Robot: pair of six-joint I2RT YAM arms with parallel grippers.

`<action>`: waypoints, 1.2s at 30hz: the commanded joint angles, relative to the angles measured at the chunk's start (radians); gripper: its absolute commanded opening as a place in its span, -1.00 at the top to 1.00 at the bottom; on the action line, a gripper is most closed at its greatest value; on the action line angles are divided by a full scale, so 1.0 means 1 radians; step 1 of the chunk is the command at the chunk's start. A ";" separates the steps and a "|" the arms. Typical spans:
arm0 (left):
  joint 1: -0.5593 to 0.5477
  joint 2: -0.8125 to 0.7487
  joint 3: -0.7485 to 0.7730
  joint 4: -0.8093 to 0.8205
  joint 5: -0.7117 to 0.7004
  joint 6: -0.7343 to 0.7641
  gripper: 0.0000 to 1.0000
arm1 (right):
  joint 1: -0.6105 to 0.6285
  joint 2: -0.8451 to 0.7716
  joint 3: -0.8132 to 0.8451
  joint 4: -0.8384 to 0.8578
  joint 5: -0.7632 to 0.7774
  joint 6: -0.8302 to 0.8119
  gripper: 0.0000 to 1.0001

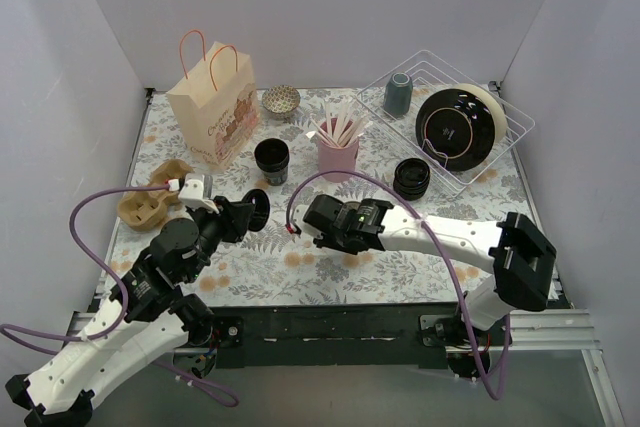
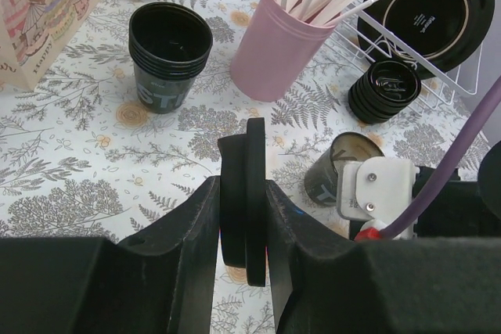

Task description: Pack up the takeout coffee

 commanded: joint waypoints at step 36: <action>0.003 0.320 0.268 0.040 0.497 -0.560 0.36 | 0.370 -0.506 -0.507 1.258 0.125 -0.769 0.48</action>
